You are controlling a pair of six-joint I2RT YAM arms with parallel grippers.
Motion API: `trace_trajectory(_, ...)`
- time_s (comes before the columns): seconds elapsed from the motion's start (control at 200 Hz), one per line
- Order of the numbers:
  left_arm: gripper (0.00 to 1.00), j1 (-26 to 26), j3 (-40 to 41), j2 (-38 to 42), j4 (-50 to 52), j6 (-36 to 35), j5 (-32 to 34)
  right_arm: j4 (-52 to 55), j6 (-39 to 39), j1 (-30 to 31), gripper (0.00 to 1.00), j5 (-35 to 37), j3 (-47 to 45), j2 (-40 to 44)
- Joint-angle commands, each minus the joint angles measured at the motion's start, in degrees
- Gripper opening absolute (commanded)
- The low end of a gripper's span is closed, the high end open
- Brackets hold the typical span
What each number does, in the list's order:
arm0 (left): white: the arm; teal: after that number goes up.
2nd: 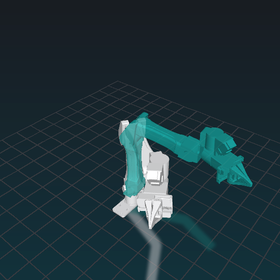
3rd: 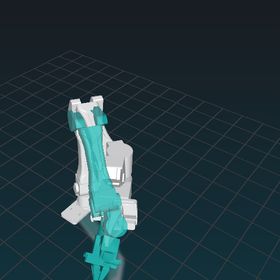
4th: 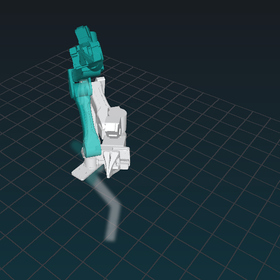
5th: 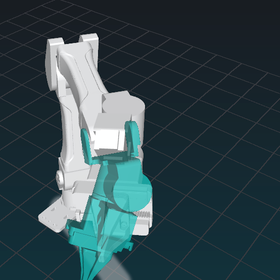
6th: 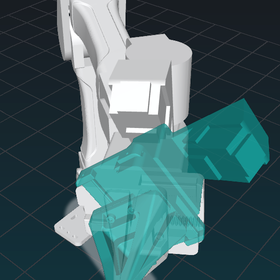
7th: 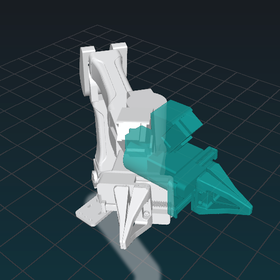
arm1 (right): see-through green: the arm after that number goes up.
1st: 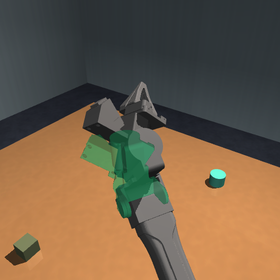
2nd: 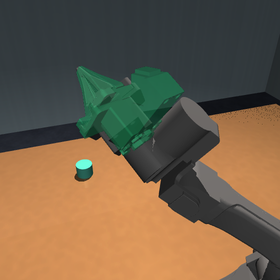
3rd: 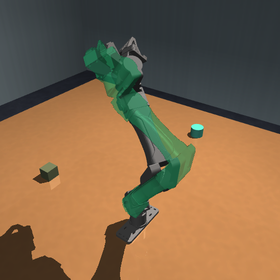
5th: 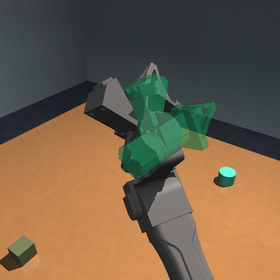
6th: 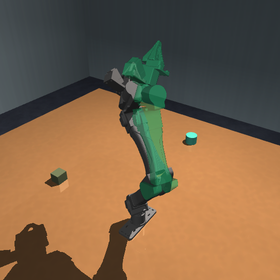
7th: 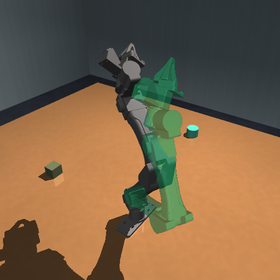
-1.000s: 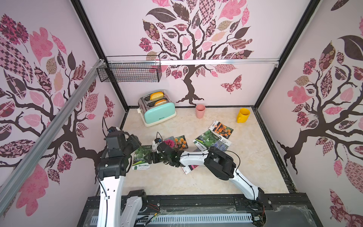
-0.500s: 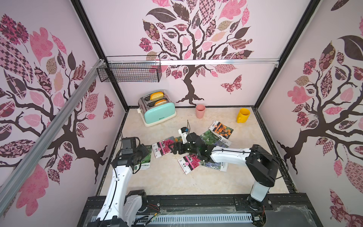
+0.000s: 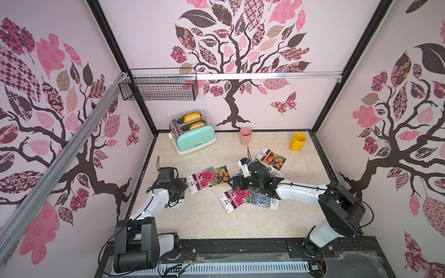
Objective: Arrange the seed packets in a row
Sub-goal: Move the seed packet to the center of the board.
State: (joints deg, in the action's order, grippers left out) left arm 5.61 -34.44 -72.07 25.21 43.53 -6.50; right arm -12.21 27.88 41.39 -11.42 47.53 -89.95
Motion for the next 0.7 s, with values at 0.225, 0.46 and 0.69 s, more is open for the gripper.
trace_trajectory(0.225,0.6,2.2,-1.5,-7.9,-1.2,-1.0,1.0,3.1,-2.7,-3.5,0.92,-1.6,-1.3,8.9)
trace_trajectory(0.46,0.59,3.1,-3.4,-13.3,0.3,-2.2,3.4,2.2,-2.4,-3.8,0.93,-2.6,-2.8,11.0)
trace_trajectory(0.69,0.59,3.9,-8.2,-14.7,5.3,-5.0,7.9,1.1,-2.3,-4.3,0.93,-4.0,-4.6,11.6)
